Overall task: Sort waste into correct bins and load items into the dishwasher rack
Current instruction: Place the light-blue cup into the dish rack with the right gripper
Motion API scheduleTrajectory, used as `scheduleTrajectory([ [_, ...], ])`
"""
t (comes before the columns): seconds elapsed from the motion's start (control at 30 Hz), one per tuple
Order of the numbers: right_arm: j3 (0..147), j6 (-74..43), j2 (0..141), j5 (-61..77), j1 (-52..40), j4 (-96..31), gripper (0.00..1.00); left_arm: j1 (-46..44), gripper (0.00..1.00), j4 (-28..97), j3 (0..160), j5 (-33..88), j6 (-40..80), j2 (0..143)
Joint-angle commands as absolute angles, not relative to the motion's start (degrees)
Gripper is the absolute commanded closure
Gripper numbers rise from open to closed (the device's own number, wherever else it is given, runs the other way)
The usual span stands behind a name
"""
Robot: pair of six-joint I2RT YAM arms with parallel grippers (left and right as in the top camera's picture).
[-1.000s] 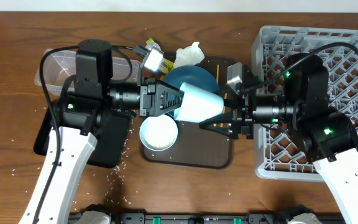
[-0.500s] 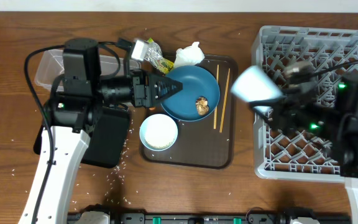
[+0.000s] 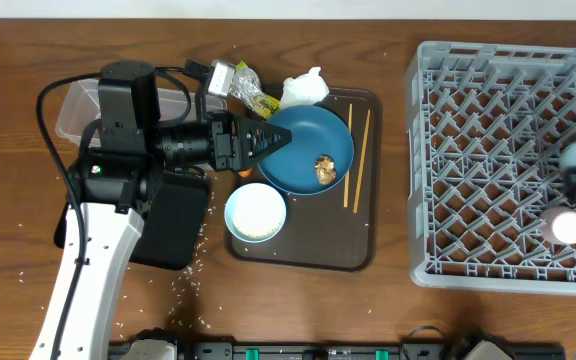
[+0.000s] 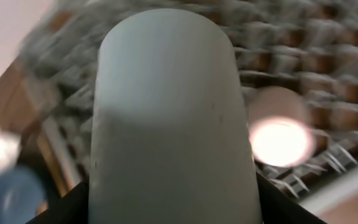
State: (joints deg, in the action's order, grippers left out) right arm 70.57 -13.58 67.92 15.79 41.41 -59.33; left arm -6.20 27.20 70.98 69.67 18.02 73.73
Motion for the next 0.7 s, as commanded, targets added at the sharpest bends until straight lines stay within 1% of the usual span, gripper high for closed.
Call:
scheduleTrajectory([
  [0.0, 71.2, -20.21, 71.4, 12.6, 47.75, -59.72, 0.51, -6.07, 0.18, 28.03, 71.46, 69.38, 17.85, 73.71],
  [0.13, 71.2, -24.4, 76.47, 12.86, 54.76, -59.75, 0.51, -6.07, 0.18, 28.18, 71.46, 69.38, 17.85, 73.71],
  [0.3, 71.2, -26.37, 82.67, 18.06, 60.66, -57.76, 0.49, -6.07, 0.18, 28.18, 71.46, 69.38, 17.78, 73.71],
  [0.33, 71.2, -27.03, 83.35, 18.04, 61.19, -57.41, 0.47, -6.07, 0.18, 28.18, 71.46, 69.38, 17.67, 73.71],
  [0.43, 71.2, -28.73, 86.17, 19.38, 62.92, -55.77, 0.48, -6.07, 0.18, 28.18, 71.46, 69.38, 17.65, 73.71],
  [0.57, 71.2, -28.75, 89.12, 21.02, 62.83, -52.4, 0.48, -6.07, 0.18, 28.16, 71.46, 69.36, 17.63, 73.71],
  [0.63, 71.2, -28.75, 89.95, 22.17, 62.81, -51.51, 0.46, -6.07, 0.18, 28.16, 71.46, 69.36, 17.63, 73.71],
  [0.67, 71.2, -28.75, 90.39, 23.14, 62.83, -50.92, 0.39, -6.07, 0.18, 28.16, 71.46, 69.36, 17.61, 73.71],
])
